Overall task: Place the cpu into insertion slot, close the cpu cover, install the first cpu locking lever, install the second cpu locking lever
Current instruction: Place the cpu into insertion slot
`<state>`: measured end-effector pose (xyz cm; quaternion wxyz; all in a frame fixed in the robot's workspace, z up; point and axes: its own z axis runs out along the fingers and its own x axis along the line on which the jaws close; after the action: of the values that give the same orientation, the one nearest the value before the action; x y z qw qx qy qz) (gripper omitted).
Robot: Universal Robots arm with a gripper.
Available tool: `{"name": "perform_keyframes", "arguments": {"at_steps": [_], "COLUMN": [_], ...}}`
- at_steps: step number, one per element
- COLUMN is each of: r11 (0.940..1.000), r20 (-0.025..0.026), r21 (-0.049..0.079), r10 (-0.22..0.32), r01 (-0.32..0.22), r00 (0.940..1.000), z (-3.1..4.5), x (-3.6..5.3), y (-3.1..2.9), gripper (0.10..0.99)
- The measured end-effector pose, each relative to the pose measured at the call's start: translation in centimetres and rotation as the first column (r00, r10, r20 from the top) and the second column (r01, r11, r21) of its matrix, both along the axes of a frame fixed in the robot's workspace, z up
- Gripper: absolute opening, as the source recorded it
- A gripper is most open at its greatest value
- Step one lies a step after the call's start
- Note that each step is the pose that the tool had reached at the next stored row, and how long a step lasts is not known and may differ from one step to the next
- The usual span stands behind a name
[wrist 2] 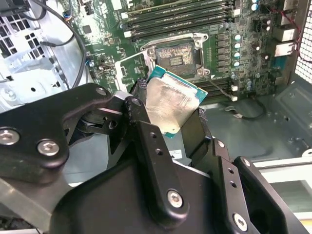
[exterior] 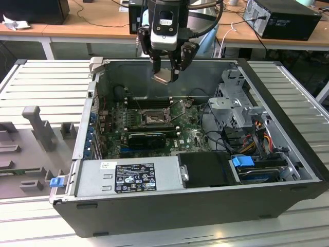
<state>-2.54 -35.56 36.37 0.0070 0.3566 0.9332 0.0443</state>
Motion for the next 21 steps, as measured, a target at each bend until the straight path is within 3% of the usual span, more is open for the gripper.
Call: {"name": "perform_keyframes", "arguments": {"at_steps": [7, 21], "r11": [1.0000, 0.9983], "r20": [-0.0002, -0.0002], "r21": [-0.002, -0.002], "r10": [-0.001, -0.059], "r01": [0.001, 0.059], "r00": [1.0000, 0.9983], "z": [-0.61, -0.69], "x": [0.00, 0.00], "y": [0.00, 0.00], "gripper": [0.525, 0.525]}}
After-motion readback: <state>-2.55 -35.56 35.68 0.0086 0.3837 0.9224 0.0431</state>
